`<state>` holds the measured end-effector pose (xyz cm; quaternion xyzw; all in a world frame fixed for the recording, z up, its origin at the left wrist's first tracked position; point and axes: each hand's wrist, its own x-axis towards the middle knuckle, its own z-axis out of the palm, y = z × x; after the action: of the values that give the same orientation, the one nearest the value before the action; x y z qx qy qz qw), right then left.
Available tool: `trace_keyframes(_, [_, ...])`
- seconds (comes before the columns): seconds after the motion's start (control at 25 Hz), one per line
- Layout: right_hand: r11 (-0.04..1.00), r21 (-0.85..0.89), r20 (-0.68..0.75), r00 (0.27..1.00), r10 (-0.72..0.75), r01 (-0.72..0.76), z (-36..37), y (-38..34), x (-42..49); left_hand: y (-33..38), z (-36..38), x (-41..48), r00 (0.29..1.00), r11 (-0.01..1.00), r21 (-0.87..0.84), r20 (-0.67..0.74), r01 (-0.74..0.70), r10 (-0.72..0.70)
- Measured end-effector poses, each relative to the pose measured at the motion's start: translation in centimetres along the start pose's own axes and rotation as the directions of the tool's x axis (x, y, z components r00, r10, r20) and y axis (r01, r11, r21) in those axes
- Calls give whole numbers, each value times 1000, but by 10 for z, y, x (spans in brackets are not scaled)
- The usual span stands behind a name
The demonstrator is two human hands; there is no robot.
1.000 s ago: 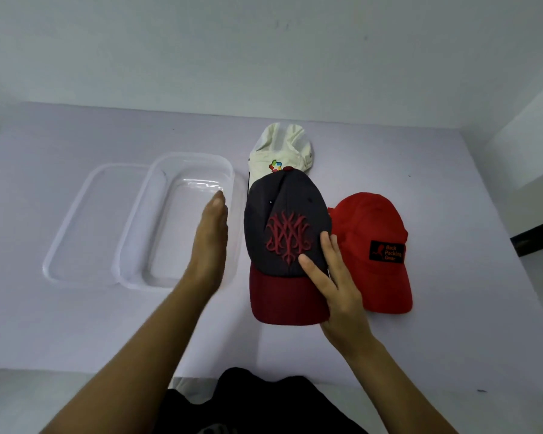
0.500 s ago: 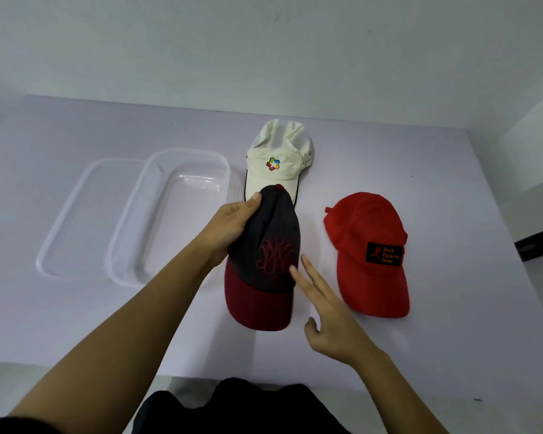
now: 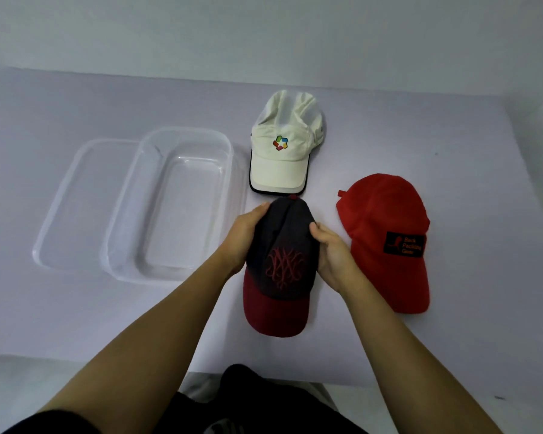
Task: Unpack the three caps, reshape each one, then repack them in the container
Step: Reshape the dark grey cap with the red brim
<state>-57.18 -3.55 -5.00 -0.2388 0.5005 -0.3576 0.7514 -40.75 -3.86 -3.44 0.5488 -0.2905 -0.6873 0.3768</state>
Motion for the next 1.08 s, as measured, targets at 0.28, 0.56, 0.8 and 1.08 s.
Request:
trace_keyframes(0.28, [915, -387, -242, 970, 19, -115, -26, 2, 40, -16, -18, 28, 940, 785, 608, -322, 117, 109])
trace_keyframes(0.56, [891, -416, -138, 981, 138, -184, -35, -2, 59, -4, -12, 42, 956, 803, 583, -287, 121, 65])
trace_keyframes(0.8, [869, -469, -143, 984, 103, -159, -29, 1, 59, -6, -6, 43, 955, 799, 588, -289, 127, 61])
trace_keyframes(1.08, [779, -608, -281, 959, -32, -152, -19, 0, 53, -9, -6, 49, 956, 821, 540, -293, 185, -23])
